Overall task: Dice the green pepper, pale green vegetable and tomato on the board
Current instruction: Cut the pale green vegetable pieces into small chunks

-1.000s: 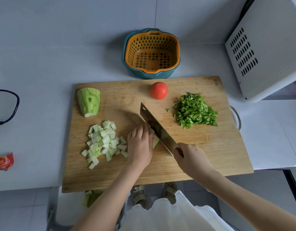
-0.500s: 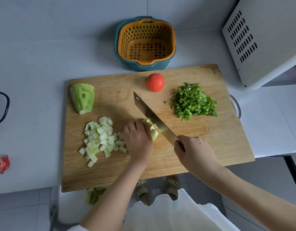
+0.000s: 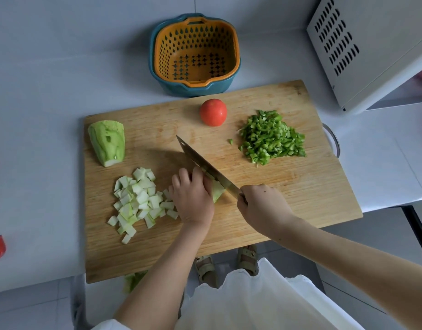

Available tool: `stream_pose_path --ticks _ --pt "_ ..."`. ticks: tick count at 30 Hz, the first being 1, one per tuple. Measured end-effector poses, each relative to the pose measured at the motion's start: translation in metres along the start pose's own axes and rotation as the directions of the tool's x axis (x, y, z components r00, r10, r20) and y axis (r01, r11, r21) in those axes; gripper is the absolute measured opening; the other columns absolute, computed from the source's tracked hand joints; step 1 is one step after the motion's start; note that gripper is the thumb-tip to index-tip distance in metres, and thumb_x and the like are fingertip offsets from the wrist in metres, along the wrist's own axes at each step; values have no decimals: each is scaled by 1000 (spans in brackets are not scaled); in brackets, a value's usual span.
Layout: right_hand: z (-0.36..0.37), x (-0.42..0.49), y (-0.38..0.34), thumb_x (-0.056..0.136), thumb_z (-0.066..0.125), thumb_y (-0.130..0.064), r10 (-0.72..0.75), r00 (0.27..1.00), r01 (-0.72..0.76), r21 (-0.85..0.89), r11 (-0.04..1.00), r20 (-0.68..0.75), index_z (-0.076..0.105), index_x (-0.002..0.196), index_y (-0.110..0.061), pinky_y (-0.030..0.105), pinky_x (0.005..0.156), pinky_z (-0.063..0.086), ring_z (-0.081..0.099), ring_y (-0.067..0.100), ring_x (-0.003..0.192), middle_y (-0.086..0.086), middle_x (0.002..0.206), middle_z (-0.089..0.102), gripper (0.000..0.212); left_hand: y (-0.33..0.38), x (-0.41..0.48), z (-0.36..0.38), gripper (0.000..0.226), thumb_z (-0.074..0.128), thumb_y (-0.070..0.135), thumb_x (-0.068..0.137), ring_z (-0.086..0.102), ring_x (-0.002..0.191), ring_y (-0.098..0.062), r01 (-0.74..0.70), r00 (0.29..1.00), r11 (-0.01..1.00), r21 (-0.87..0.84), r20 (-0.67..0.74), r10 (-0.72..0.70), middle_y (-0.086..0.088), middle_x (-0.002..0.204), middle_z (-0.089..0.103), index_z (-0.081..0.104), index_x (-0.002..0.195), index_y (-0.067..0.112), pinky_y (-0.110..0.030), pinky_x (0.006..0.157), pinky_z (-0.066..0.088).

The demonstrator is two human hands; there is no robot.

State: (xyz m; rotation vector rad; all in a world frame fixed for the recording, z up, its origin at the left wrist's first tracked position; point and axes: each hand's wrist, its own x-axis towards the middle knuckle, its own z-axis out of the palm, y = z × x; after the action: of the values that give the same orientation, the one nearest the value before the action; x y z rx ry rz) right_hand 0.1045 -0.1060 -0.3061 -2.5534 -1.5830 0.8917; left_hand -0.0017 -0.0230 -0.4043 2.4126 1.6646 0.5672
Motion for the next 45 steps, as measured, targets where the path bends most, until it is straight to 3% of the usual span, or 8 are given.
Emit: stream_pose_path --ticks 3,9,14,20,30,33,37,45 --pt "10 6 1 95 38 -20 -2 1000 2 40 999 -17 38 65 -15 29 44 27 45 25 57 -1 58 39 30 -1 0 2 10 61 13 81 51 72 -32 1 1000 1000 31 2 -1 -13 81 53 62 89 7 -35 59 35" --pt "-6 -21 -1 97 35 -22 -20 998 17 -62 998 -56 30 61 -19 25 41 20 32 14 44 -2 54 38 35 0 3 2 32 39 27 85 50 68 -31 -20 999 998 54 35 18 -14 74 53 64 88 8 -32 56 31" --pt "-9 -25 -4 97 34 -22 -18 998 13 -91 996 -52 40 73 -16 24 42 22 32 13 45 -3 56 38 25 0 3 0 35 37 29 82 50 66 -31 -18 999 999 40 51 15 -14 75 53 65 88 8 -32 56 31" --pt "-11 -21 -5 97 35 -22 -10 999 7 -91 996 -39 25 60 -22 24 42 21 32 12 45 -4 55 37 39 -1 3 1 34 38 29 82 51 67 -32 -19 999 999 34 32 18 -14 76 53 64 88 8 -33 56 30" --pt "9 9 -9 96 37 -19 30 999 -30 28 999 -14 36 63 -16 27 44 27 44 23 56 -2 58 39 33 0 0 3 13 58 16 78 49 68 -31 8 1000 999 39 -3 -8 -13 79 53 63 89 10 -33 56 34" --pt "4 5 -8 95 38 -17 20 999 -19 39 999 -39 31 59 -17 27 42 24 35 17 48 -2 56 38 36 -1 0 4 13 54 20 82 48 68 -30 3 1000 1000 29 -7 -3 -12 78 52 62 87 11 -33 55 35" --pt "-7 -13 -10 95 36 -19 -14 998 12 -32 999 -61 27 59 -19 27 41 22 31 15 44 -1 54 36 38 -2 3 6 30 39 27 86 49 67 -30 -16 1000 1000 23 9 16 -13 75 53 63 86 9 -32 55 34" --pt "-3 -4 -14 97 35 -18 9 1000 -10 -44 999 -28 26 58 -19 26 42 22 31 14 46 -2 56 36 39 -1 3 4 25 45 26 87 48 66 -30 -4 1000 999 41 4 4 -13 76 52 63 88 9 -32 57 30"
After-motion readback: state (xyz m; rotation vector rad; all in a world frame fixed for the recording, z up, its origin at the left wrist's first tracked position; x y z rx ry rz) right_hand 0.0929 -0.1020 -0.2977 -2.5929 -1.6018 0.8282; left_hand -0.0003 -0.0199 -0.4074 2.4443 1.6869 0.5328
